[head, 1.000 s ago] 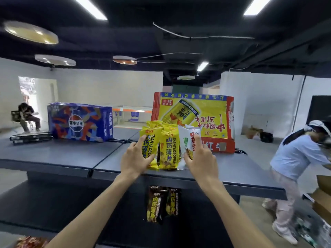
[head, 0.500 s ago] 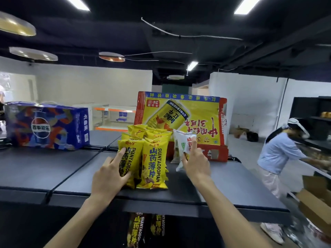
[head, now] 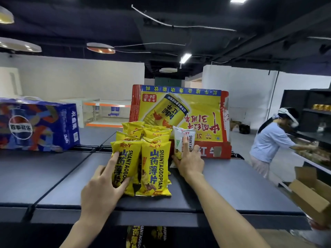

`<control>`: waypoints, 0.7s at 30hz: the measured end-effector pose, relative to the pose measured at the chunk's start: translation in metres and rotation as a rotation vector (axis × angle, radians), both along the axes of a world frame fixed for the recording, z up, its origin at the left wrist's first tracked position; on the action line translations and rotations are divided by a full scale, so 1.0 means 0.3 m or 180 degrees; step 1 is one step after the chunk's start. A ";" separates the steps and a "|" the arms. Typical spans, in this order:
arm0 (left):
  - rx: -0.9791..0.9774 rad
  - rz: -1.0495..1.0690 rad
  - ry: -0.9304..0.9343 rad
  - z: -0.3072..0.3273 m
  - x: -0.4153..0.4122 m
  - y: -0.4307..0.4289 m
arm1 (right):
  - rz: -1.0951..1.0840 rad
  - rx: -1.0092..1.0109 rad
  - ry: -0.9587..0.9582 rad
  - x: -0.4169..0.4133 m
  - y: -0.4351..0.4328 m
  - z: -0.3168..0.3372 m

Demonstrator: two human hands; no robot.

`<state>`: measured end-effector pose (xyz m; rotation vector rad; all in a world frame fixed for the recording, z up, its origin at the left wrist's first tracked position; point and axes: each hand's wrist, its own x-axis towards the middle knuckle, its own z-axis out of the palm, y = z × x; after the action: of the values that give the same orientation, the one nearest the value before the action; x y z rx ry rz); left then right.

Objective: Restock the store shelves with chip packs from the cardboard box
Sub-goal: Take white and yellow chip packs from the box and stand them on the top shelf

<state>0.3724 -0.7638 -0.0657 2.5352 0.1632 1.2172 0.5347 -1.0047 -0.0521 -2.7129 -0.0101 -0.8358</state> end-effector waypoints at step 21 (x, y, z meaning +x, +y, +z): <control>-0.0355 -0.0709 0.0413 -0.013 -0.075 0.009 | 0.0212 0.0631 0.0661 -0.127 0.017 0.001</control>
<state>0.3500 -0.7610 -0.0696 2.4586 -0.0211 0.9342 0.4967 -0.9996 -0.0519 -2.5819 0.0258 -0.5045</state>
